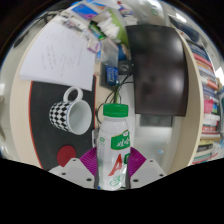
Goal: Pour water
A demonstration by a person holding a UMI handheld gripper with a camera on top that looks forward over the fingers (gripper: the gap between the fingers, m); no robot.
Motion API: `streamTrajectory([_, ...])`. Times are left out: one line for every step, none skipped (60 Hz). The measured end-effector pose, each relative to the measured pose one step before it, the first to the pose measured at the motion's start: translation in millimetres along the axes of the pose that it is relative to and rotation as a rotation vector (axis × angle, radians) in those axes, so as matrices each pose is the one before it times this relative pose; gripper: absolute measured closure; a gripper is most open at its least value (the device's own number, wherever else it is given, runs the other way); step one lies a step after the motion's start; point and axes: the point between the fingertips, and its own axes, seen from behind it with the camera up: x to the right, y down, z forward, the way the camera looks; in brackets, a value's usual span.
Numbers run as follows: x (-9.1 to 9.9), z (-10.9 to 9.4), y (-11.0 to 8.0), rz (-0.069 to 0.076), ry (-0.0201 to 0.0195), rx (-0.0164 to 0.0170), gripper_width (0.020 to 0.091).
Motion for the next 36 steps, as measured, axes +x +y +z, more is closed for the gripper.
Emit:
streamTrajectory([4.54,-4.20,0.23,0.0554,-0.00315,0.00837,0.0749])
streamTrajectory([5.75,-4.26,0.76,0.0572,0.00115,0.00429,0.0748])
streamTrajectory([5.17,-3.82,1.07,0.0541,0.00257,0.00215,0.0746])
streamTrajectory([0.23,-2.45,-2.85,0.0519,0.00133,-0.00211,0.0749])
streamTrajectory([4.33,-5.73,0.15,0.0484,-0.00301,0.01122,0.0743])
streamTrajectory([3.68,-3.59,0.70,0.0509,0.00004,0.00430,0.0737])
streamTrajectory([4.12,-2.86,1.57,0.0557,0.00311,0.00216,0.0737])
streamTrajectory([3.87,-2.71,1.37,0.0571,0.00245,0.00094,0.0737])
streamTrajectory([2.59,-2.48,1.29,0.0564,-0.00191,0.00252,0.0737])
streamTrajectory([2.05,-2.03,0.92,0.0553,-0.00324,0.00331,0.0738])
streamTrajectory([2.17,-1.92,1.20,0.0560,-0.00052,0.00404,0.0737])
streamTrajectory([5.43,1.30,-0.82,0.0566,0.00546,-0.00225,0.0737])
streamTrajectory([1.95,-2.28,0.94,0.0566,0.00231,0.00310,0.0737])
streamTrajectory([3.59,-2.38,3.41,0.0541,-0.00210,0.01091,0.0737])
streamTrajectory([1.81,-1.65,1.89,0.0557,-0.00212,0.00428,0.0737])
streamTrajectory([2.62,-0.83,1.98,0.0553,0.00155,0.00407,0.0737])
streamTrajectory([3.23,-1.07,1.51,0.0533,0.00364,0.00371,0.0737])
streamTrajectory([2.66,-0.85,1.25,0.0526,0.00365,0.00597,0.0736])
streamTrajectory([2.56,-0.70,1.31,0.0531,0.00357,0.00908,0.0736])
streamTrajectory([2.70,-0.65,0.99,0.0547,0.00647,0.01002,0.0735])
streamTrajectory([2.53,2.00,2.22,0.0539,0.01254,0.00316,0.0736])
streamTrajectory([6.28,0.42,3.57,0.0443,0.00662,0.01353,0.0737])
streamTrajectory([3.72,-1.63,3.52,0.0427,0.00712,0.00621,0.0736])
streamTrajectory([2.83,0.57,3.32,0.0396,0.00587,0.00394,0.0737])
streamTrajectory([2.38,0.72,4.23,0.0377,0.00461,0.00179,0.0736])
streamTrajectory([2.32,0.38,3.74,0.0348,0.00486,0.00223,0.0736])
streamTrajectory([1.96,0.95,3.88,0.0304,0.00337,0.00207,0.0735])
streamTrajectory([0.81,1.65,4.82,0.0262,0.00020,0.00005,0.0736])
streamTrajectory([0.16,4.41,1.83,0.0255,0.00302,-0.00899,0.0736])
streamTrajectory([0.28,1.79,4.96,0.0222,-0.00008,-0.00271,0.0737])
streamTrajectory([4.25,6.29,5.22,0.0148,-0.00075,0.00612,0.0737])
streamTrajectory([0.29,3.03,4.26,0.0173,0.00031,-0.00307,0.0737])
streamTrajectory([-0.29,2.88,4.62,0.0140,-0.00224,-0.00222,0.0736])
streamTrajectory([-0.19,3.19,4.61,0.0123,-0.00257,-0.00132,0.0736])
streamTrajectory([0.47,3.37,3.53,0.0101,0.00013,0.00060,0.0735])
streamTrajectory([0.82,3.24,3.12,0.0086,0.00139,0.00206,0.0736])
